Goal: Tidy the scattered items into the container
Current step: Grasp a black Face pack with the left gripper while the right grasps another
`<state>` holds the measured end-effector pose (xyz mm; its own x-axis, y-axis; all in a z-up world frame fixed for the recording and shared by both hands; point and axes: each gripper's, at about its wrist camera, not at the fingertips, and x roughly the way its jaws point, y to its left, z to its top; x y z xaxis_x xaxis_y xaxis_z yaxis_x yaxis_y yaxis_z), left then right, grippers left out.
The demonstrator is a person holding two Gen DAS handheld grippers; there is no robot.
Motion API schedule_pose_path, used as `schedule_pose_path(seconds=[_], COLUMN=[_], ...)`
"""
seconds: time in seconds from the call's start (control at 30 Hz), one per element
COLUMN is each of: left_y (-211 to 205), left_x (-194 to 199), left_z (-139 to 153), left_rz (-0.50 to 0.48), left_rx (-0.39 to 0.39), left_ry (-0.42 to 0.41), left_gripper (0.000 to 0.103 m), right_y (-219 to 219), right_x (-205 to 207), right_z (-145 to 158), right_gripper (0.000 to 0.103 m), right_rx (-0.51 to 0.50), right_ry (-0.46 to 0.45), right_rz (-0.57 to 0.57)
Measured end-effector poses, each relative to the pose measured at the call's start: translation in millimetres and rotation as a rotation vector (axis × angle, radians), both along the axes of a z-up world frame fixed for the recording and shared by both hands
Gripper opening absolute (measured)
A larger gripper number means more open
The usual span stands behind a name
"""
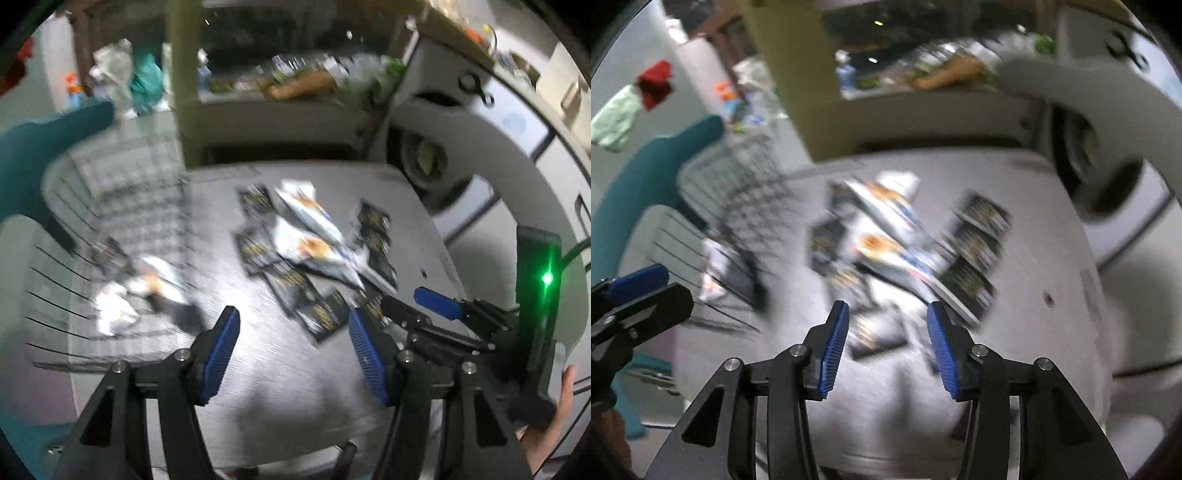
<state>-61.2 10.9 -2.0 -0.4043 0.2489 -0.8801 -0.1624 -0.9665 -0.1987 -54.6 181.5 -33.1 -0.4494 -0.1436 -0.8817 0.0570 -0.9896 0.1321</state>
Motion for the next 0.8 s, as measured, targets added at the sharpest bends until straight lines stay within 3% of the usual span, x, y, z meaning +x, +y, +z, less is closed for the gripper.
schedule_pose_path(seconds=[0.17,0.37,0.8], left_y=[37.9,49.7,61.6], left_x=[-10.7,-30.5,-59.3], left_z=[-56.6,-101.3,-136.4], left_rz=[-0.031,-0.015,-0.015], left_rx=[-0.011,0.001,0.013], left_ry=[-0.078,-0.132,-0.148], left_gripper=[0.067,0.067,0.075], right_y=[31.0,45.2,42.6], right_x=[14.0,7.1,-6.6], right_z=[-46.7,-71.9,-84.0], right_gripper=[0.045,0.045,0.05], right_rx=[0.017,-0.002,0.01], right_ry=[-0.071,-0.077,-0.044], right_rz=[-0.058,-0.039,-0.036])
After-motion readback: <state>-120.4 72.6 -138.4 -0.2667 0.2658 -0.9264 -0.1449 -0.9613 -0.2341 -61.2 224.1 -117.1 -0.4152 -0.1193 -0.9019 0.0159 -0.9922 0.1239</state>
